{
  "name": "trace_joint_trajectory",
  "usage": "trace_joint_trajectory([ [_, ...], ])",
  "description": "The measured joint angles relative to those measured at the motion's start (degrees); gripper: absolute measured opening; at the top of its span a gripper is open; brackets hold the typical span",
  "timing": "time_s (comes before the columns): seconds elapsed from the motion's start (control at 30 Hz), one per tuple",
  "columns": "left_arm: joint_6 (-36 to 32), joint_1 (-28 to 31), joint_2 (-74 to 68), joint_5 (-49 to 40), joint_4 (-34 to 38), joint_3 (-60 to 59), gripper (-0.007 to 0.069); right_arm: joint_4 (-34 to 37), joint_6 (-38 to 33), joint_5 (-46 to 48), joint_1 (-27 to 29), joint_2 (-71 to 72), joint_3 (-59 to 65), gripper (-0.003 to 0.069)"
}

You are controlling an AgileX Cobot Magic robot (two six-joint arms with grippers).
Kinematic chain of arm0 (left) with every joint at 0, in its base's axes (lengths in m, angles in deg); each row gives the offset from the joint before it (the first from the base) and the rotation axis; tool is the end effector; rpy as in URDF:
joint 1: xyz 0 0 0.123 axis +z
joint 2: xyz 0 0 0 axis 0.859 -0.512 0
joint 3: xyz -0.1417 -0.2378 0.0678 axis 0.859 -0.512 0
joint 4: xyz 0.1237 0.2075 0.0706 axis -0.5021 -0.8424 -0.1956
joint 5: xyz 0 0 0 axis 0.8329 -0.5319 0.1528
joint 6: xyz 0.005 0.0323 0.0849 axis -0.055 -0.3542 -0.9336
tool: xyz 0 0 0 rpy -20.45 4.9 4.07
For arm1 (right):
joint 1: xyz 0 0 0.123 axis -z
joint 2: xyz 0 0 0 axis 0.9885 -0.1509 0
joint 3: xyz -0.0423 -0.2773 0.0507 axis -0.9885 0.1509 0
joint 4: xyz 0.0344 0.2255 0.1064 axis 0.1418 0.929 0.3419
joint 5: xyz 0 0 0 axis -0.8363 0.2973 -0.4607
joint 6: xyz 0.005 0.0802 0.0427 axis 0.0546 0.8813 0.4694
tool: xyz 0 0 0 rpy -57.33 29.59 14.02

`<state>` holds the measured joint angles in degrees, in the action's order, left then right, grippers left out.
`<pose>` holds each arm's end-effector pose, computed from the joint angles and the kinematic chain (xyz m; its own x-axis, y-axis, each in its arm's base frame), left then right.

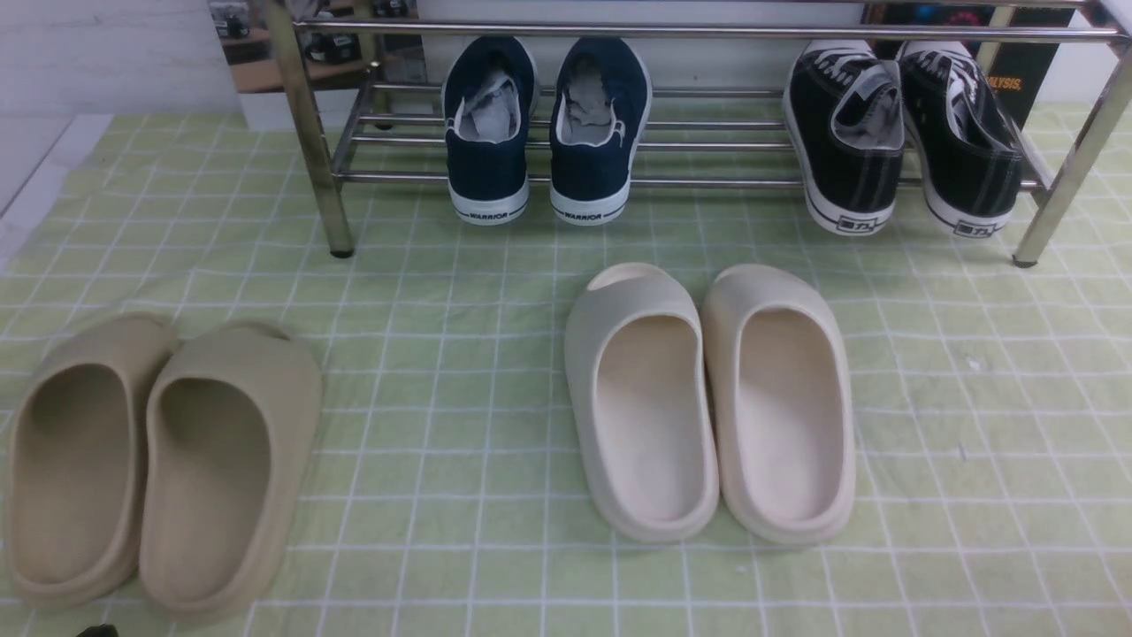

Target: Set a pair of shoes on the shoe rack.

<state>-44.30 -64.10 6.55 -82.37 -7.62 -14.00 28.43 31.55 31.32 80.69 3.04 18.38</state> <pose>0.0516 -0.0053 0.1676 -0.3360 -0.1097 -0.9355 0.0481 0.9899 -0.1334 0.0522 0.0000 0.1738 -0.2978 0.1038 -0.9490 0.0268 0.9946 0.1003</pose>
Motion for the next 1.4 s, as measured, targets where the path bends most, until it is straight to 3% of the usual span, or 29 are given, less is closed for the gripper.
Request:
trace_joint_trajectory([
  [1.4, 0.0, 0.0, 0.0, 0.0, 0.1, 0.0, 0.0018, 0.0, 0.0, 0.0, 0.0, 0.0, 0.0, 0.0239],
])
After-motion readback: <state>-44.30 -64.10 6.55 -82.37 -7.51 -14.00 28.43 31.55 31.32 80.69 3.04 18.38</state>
